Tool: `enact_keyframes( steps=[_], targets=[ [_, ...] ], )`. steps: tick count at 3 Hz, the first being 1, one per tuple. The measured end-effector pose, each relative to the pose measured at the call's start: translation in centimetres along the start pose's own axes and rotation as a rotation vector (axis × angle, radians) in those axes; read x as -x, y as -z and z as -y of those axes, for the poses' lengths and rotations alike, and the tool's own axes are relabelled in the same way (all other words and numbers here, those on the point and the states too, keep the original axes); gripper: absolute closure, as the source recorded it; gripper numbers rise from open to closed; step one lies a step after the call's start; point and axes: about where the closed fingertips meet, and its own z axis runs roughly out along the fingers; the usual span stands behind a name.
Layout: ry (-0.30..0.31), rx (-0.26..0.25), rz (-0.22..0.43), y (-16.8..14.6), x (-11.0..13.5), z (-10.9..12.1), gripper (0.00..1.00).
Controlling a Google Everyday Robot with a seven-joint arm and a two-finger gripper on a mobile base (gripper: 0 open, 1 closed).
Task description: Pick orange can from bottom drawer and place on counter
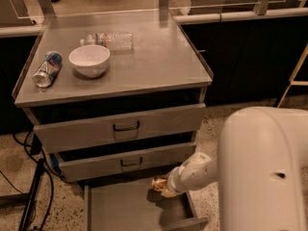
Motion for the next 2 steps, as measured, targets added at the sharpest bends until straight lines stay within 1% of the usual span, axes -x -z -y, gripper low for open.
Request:
enact_keyframes(
  steps=[1,2],
  targets=[
    [0.005,-0.090,0.003,7.09,0.92,1.86,1.00],
    [0.006,-0.090,0.003,7.09,0.93,1.85,1.00]
  ],
)
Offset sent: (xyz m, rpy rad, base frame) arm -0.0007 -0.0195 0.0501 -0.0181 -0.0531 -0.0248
